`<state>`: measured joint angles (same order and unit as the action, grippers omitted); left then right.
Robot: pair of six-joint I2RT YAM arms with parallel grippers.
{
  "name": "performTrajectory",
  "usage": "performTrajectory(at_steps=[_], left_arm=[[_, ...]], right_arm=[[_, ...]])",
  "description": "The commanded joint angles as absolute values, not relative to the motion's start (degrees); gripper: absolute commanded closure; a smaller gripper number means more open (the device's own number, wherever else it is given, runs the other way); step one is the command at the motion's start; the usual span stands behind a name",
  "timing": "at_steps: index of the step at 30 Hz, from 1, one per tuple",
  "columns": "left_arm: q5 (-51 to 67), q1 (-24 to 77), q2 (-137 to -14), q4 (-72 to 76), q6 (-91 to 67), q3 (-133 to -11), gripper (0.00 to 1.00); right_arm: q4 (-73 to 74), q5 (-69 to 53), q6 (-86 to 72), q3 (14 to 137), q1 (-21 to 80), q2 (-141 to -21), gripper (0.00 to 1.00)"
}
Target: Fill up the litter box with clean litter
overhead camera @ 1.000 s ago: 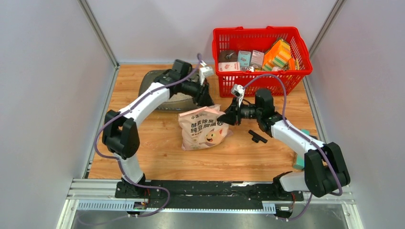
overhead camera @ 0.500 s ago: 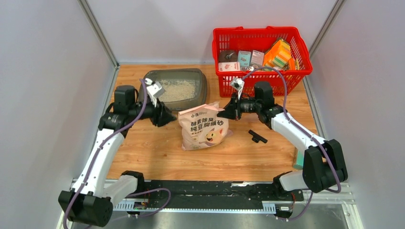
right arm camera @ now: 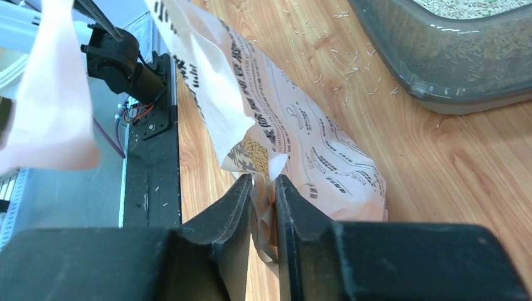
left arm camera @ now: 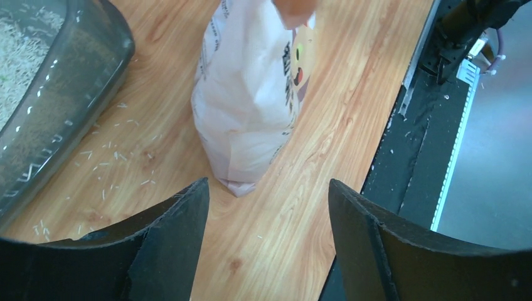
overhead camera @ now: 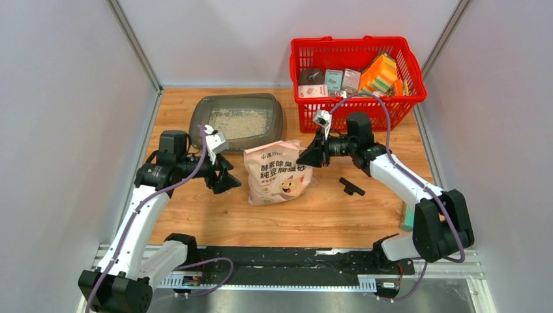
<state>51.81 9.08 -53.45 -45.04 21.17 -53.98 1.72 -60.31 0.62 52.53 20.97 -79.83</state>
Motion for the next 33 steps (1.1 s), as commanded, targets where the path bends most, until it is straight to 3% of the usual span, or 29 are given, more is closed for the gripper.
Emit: performTrajectory(at_steps=[1, 2, 7, 18, 25, 28, 33], left_arm=[[53.36, 11.77, -53.26, -37.37, 20.93, -51.59, 0.22], [53.00, 12.04, -54.57, -33.70, 19.70, -51.33, 0.22], [51.42, 13.88, -59.32, -28.31, 15.47, -53.17, 0.22], [51.15, 17.23, -66.88, -19.61, 9.16, -56.16, 0.21], [50.89, 17.23, -70.04, -11.87, 1.68, -54.41, 0.25], [51.33, 17.23, -70.84, -8.53, -2.01, -53.35, 0.31], [53.08, 17.23, -70.93, -6.77, -7.72, -51.77, 0.58]], right_arm=[[3.08, -64.33, 5.01, 52.12, 21.09, -80.94, 0.74], [2.55, -64.51, 4.49, 51.77, 21.09, -81.03, 0.69], [-2.89, -65.04, 2.73, 50.36, 21.09, -81.47, 0.66], [-17.21, -61.79, -8.16, 47.46, 19.07, -83.32, 0.73], [-19.78, -62.49, -15.29, 46.76, 19.16, -84.64, 0.91], [-20.39, -62.14, -19.59, 46.49, 19.07, -84.55, 1.00], [-5.83, -63.98, -23.65, 53.24, 18.55, -86.39, 1.00]])
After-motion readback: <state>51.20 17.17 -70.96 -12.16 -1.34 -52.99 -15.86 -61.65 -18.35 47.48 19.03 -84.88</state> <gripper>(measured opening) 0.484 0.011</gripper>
